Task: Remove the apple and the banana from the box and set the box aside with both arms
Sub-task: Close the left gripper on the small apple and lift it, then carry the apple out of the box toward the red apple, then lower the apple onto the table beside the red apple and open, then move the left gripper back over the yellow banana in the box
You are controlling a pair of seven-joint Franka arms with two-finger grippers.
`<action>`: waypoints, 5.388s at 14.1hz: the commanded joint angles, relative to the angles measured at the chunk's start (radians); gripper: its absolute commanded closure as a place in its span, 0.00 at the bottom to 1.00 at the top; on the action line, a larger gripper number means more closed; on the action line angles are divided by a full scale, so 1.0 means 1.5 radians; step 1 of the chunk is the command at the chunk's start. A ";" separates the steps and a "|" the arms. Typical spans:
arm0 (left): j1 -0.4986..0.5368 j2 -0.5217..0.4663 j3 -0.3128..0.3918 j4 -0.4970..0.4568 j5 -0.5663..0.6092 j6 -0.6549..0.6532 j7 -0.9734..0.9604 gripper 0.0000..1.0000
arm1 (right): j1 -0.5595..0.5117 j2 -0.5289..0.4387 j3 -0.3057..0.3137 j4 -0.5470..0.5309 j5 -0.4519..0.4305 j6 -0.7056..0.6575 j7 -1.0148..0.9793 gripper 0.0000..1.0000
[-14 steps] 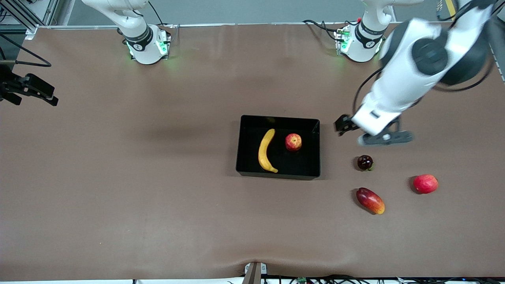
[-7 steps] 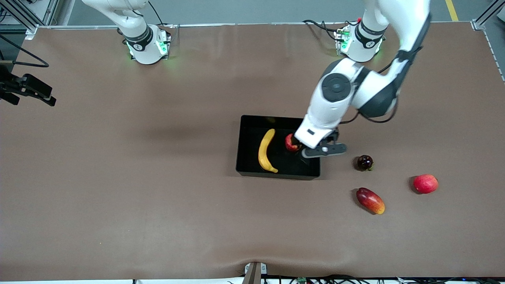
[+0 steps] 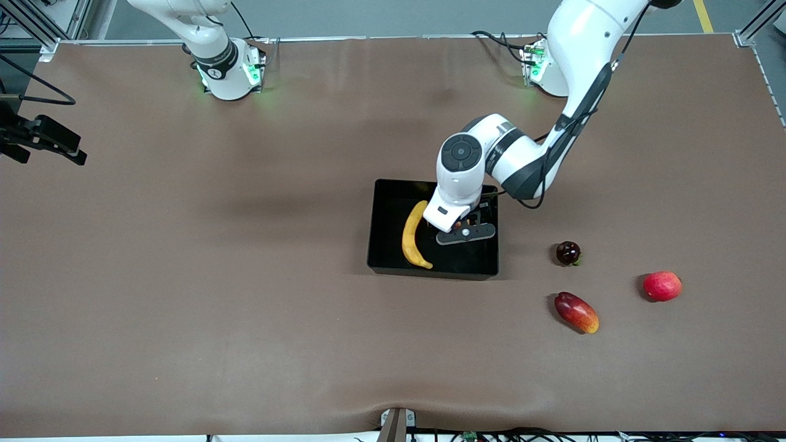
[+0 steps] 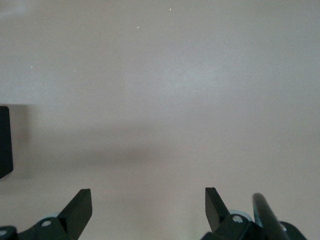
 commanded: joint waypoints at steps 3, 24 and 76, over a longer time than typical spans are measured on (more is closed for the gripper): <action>-0.009 0.023 0.000 -0.019 0.017 0.039 -0.033 0.00 | -0.014 0.009 0.009 0.016 -0.002 -0.009 -0.008 0.00; 0.117 -0.085 0.001 0.158 -0.033 -0.167 0.287 1.00 | -0.016 0.018 0.009 0.017 -0.002 -0.009 -0.011 0.00; 0.534 -0.112 -0.286 -0.102 0.084 0.051 0.498 0.00 | -0.020 0.023 0.009 0.018 -0.002 -0.009 -0.007 0.00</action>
